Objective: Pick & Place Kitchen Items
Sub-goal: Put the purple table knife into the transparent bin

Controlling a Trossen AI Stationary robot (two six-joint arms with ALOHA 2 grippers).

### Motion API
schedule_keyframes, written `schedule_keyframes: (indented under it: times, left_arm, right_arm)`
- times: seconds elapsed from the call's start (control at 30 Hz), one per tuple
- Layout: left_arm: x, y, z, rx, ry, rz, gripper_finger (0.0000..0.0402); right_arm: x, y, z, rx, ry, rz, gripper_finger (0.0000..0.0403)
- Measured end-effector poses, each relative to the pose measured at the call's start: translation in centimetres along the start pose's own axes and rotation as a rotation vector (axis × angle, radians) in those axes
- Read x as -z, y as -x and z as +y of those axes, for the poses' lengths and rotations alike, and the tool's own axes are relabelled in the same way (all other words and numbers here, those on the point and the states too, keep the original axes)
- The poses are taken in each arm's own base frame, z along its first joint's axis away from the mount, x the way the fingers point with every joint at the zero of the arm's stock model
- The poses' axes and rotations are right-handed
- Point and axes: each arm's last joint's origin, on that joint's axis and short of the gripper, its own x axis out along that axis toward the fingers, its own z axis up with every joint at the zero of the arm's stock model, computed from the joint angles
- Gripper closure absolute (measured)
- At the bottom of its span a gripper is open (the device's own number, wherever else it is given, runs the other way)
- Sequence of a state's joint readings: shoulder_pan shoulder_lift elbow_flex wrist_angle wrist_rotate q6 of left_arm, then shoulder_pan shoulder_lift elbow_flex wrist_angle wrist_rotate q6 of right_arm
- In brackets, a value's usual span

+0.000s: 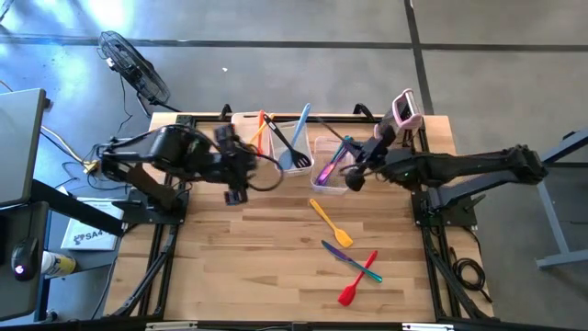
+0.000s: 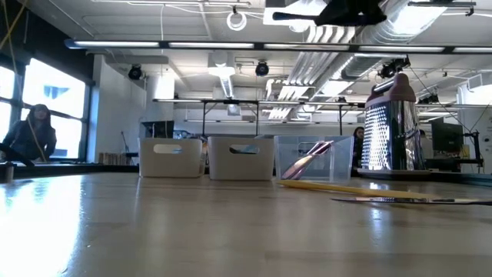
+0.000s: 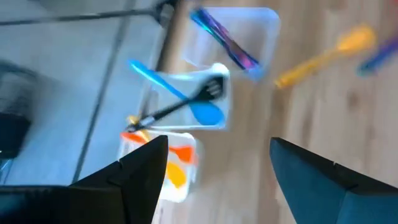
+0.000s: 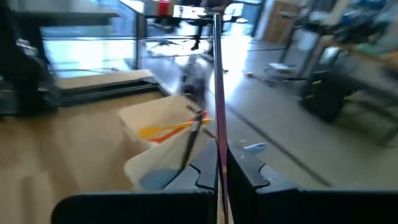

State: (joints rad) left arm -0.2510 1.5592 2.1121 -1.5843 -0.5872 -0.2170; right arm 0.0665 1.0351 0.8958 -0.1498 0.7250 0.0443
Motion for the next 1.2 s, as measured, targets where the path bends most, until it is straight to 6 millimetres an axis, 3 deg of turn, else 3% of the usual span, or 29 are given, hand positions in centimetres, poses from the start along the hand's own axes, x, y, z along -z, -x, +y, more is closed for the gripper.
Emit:
schedule_keyframes:
  times: [0.2,0.4,0.53,0.77,1.03,1.2]
  left_arm:
    - [3.4,2.2,1.2,-0.034,0.091,-0.061,0.0126]
    - [7.8,1.6,1.3,-0.078,0.189,-0.067,0.0126]
    - [9.9,0.1,0.7,-0.038,0.234,-0.108,0.0126]
    - [12.3,-3.0,-0.8,0.008,0.239,-0.192,0.0126]
    - [14.1,-5.5,-2.2,0.039,0.238,-0.191,0.0126]
    - [14.2,-5.8,-2.5,0.041,0.24,-0.194,0.0126]
  right_arm:
    - [3.5,-0.8,-3.6,-0.14,-0.253,-0.117,0.0399]
    - [8.0,-1.5,-5.3,-0.282,-0.506,-0.393,0.0399]
    - [10.4,-2.3,-4.8,-0.267,-0.576,-0.392,0.0399]
    - [12.1,-4.3,-2.2,-0.288,-0.618,-0.369,0.0399]
    - [15.2,-6.2,-1.1,-0.164,-0.709,-0.176,0.0399]
    - [16.1,-6.6,-1.0,-0.09,-0.728,-0.141,0.0399]
